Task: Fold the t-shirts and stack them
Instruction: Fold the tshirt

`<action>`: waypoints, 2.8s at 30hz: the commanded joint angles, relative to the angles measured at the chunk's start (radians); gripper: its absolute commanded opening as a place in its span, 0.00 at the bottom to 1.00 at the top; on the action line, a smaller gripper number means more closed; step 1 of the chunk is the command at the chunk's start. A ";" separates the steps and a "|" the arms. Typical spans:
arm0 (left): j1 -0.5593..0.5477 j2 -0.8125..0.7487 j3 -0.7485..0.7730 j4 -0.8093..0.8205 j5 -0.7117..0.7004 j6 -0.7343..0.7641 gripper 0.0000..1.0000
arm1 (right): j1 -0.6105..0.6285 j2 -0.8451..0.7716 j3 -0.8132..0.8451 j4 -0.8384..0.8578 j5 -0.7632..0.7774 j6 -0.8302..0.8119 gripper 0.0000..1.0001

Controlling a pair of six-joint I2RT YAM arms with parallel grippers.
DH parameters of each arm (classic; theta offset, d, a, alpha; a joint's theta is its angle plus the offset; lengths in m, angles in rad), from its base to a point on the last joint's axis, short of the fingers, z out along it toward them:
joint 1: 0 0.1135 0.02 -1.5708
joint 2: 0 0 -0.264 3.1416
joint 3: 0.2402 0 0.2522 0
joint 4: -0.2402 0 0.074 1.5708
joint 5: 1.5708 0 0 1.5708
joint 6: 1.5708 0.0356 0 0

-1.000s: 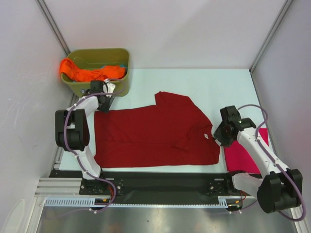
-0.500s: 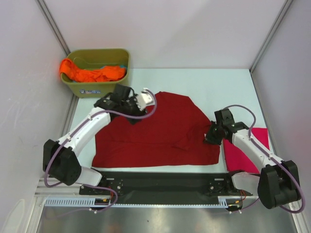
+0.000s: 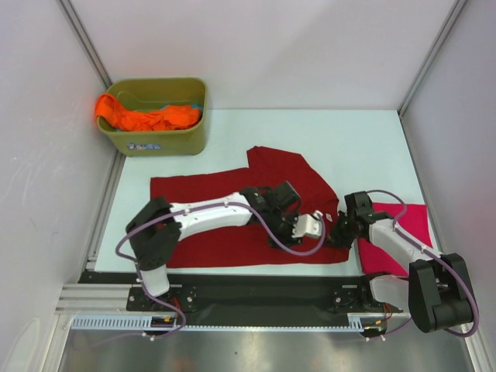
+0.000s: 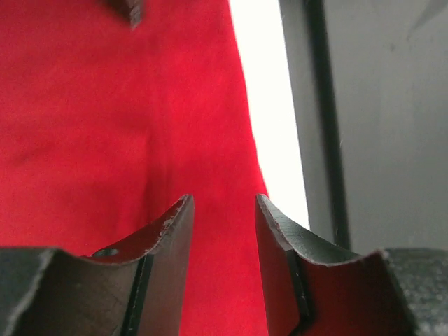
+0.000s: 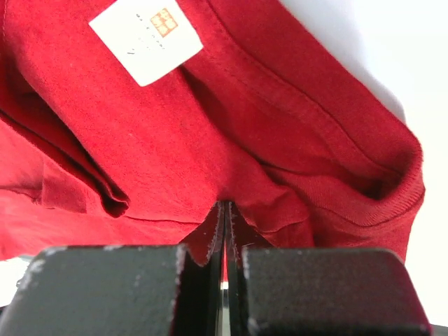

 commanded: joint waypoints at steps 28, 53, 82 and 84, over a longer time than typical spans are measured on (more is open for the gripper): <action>-0.072 0.179 -0.035 0.375 -0.243 -0.092 0.24 | -0.006 -0.181 -0.098 -0.045 0.094 0.098 0.00; 0.158 0.151 -0.009 0.388 -0.283 -0.239 0.00 | -0.006 -0.101 -0.070 -0.031 0.129 0.086 0.00; 0.228 0.079 0.062 0.282 -0.064 -0.391 0.54 | 0.008 0.144 0.368 0.062 0.091 -0.051 0.00; 0.231 0.118 0.053 0.303 -0.084 -0.394 0.52 | 0.011 0.237 0.391 0.116 0.065 -0.060 0.00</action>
